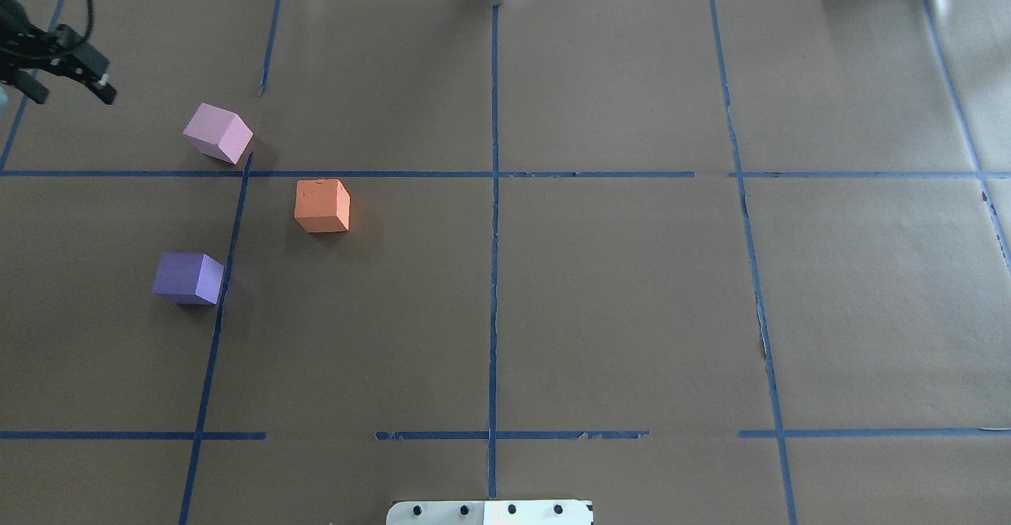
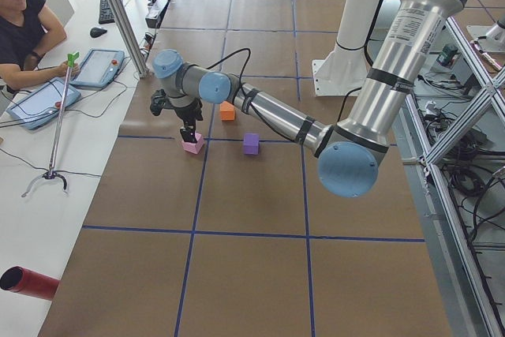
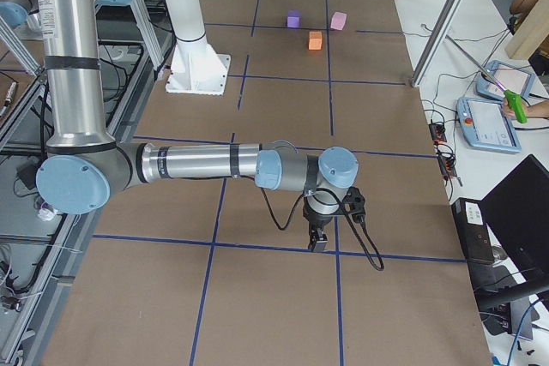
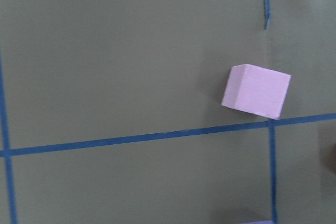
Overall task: Arrange blocks in a line
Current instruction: 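Move the left gripper over the orange cube and lower it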
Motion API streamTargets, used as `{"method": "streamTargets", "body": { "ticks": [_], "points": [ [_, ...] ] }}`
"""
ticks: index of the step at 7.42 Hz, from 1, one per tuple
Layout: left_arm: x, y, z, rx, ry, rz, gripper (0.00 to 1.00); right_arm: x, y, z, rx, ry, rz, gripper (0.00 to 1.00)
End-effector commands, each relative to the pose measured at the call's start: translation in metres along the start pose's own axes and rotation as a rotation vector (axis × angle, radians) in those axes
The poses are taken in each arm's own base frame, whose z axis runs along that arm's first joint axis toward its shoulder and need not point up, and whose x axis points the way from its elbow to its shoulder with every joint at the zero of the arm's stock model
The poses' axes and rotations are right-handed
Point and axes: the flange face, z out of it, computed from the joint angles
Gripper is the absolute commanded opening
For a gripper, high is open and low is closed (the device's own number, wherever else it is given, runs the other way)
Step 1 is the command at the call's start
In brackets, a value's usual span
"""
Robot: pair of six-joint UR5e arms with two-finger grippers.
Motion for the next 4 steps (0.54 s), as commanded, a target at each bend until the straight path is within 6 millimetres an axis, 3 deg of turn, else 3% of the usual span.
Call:
{"method": "streamTargets", "body": {
  "ticks": [1,3,4],
  "points": [
    [0.11,0.011,0.056,-0.051,0.022,-0.073,1.0,0.0,0.0,0.0,0.0,0.0,0.0,1.0],
    [0.158,0.015,0.085,0.018,0.005,-0.159,1.0,0.0,0.0,0.0,0.0,0.0,0.0,1.0],
    [0.169,0.014,0.1,0.016,-0.021,-0.157,1.0,0.0,-0.001,-0.001,0.001,0.0,-0.001,1.0]
  ]
}}
